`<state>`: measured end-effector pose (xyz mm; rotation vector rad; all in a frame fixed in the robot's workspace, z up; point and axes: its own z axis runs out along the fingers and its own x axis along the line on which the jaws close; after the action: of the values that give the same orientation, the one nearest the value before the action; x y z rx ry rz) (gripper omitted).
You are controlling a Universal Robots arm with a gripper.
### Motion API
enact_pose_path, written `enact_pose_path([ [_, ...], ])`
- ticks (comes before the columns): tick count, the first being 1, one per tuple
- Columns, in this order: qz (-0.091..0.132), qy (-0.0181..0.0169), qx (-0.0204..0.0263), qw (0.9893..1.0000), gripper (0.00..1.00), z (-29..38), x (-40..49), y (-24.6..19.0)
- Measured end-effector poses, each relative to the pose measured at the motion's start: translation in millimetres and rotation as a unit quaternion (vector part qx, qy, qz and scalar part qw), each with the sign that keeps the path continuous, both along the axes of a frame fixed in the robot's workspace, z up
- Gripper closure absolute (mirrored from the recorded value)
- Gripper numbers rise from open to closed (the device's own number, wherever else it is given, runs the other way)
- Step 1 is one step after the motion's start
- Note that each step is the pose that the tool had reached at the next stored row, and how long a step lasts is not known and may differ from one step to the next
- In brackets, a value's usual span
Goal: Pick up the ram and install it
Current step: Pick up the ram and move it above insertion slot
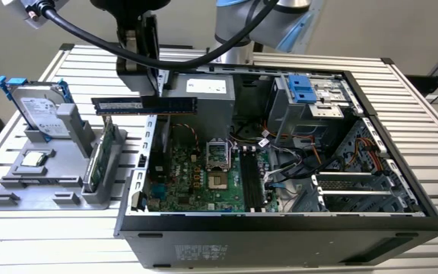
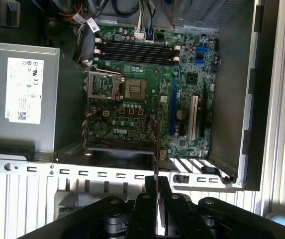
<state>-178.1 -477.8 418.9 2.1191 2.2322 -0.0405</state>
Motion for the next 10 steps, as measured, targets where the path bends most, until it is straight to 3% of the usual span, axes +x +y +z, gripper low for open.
enact_pose_path([
  [10, 0.000, 0.0000, 0.0000, 1.0000, 1.00, 0.0, 6.6, 0.0],
])
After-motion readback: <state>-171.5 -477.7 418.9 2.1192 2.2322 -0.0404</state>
